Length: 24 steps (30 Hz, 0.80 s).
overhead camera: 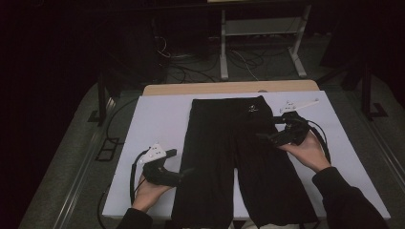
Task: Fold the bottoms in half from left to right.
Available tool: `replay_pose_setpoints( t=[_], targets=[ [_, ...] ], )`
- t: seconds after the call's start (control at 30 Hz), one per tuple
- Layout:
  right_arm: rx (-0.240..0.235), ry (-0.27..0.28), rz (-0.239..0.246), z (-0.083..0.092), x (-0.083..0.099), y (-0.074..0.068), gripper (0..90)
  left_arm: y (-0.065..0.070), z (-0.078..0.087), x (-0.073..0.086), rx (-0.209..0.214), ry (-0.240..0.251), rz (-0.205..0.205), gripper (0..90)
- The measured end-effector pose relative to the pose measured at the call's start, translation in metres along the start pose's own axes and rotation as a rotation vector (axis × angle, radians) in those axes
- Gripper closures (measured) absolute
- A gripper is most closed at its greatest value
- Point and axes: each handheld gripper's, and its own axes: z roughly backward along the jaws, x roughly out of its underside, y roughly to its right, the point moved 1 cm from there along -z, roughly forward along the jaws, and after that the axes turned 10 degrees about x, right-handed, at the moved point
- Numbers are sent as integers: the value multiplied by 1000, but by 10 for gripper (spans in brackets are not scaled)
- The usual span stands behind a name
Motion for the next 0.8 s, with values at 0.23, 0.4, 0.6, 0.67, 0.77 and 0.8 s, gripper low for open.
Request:
replay_pose_setpoints(
  t=[0.23, 0.4, 0.6, 0.67, 0.77, 0.8],
  targets=[
    [-7, -17, -1, -12, -8, 3, 0, 0, 0, 0, 1, -1, 1, 0],
    [-14, -15, 3, -18, -19, 5, 0, 0, 0, 0, 2, 0, 4, 0],
    [-16, -9, 9, -25, -31, 4, 0, -1, 1, 1, 2, 7, 13, 0],
    [-11, -11, 8, -28, -35, 3, 0, -1, 0, 0, 2, 6, 11, 0],
    [-13, -11, 6, -33, -39, 1, 0, -1, 0, 1, 4, 2, 11, 0],
    [-13, -13, 8, -34, -40, 0, 0, -1, 0, 1, 4, 0, 10, 0]
  ],
)
